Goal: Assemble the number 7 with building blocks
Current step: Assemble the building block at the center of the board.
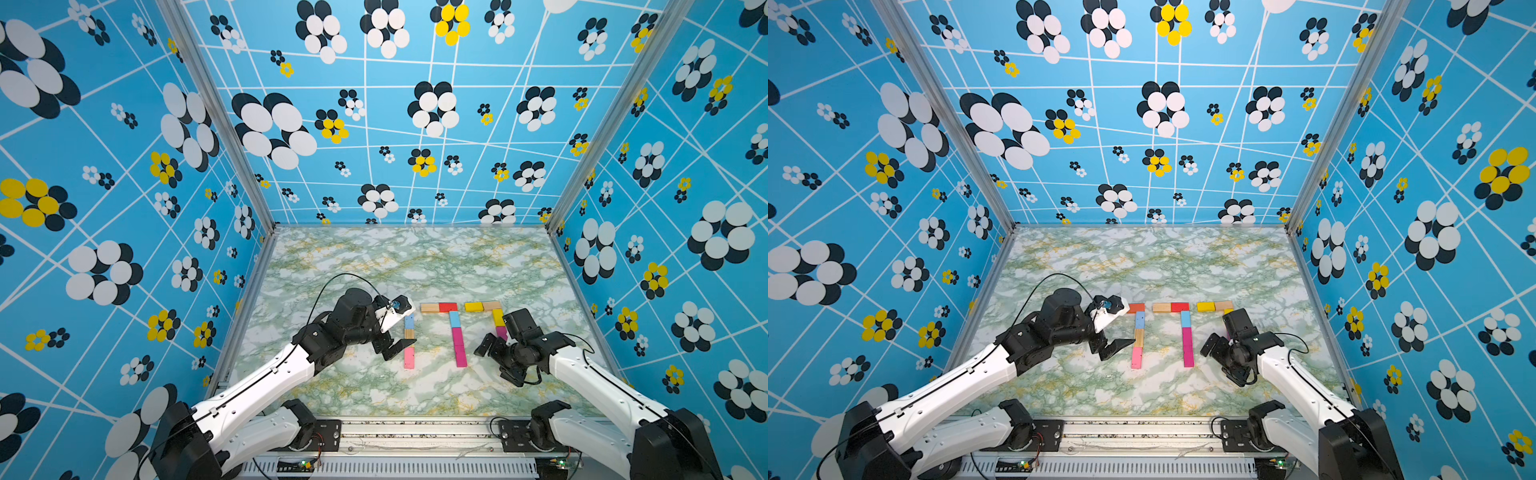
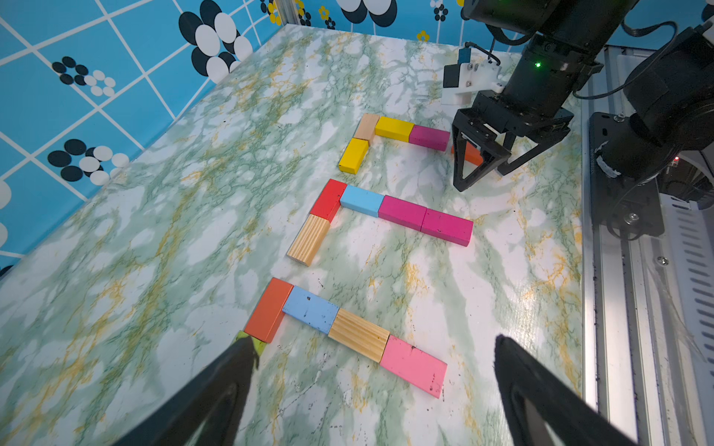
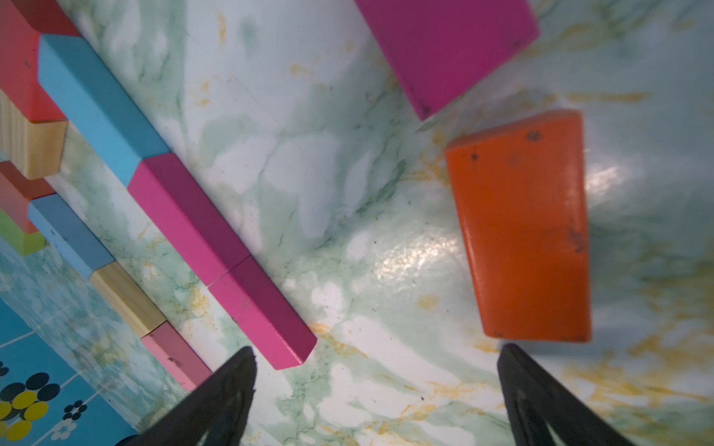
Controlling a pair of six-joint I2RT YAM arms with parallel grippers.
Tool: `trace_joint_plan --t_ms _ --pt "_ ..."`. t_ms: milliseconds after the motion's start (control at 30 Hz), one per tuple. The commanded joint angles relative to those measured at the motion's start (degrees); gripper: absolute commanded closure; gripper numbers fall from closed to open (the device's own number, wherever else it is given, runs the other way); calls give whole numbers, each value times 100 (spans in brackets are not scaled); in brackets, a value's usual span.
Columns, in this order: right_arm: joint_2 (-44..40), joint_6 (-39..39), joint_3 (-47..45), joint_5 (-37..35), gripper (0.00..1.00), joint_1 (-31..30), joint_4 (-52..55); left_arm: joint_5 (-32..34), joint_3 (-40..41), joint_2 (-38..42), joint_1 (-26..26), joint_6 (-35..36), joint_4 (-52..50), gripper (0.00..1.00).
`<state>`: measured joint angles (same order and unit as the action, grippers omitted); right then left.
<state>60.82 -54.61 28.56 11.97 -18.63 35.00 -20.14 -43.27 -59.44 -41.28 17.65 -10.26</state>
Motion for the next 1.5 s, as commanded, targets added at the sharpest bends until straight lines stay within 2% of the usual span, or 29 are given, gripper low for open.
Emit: trace_joint_plan --t_ms 0,200,567,1467 --pt "82 -111 -64 47 1 -35 -293 -25 -24 32 -25 72 33 1" --pt "108 -2 -113 -159 1 15 -238 -45 -33 16 -30 70 40 1" --pt "62 292 -73 -195 1 350 22 -36 -32 66 -30 73 35 1" --pt "-47 528 -122 -273 1 641 149 -28 -24 69 -33 73 33 1"
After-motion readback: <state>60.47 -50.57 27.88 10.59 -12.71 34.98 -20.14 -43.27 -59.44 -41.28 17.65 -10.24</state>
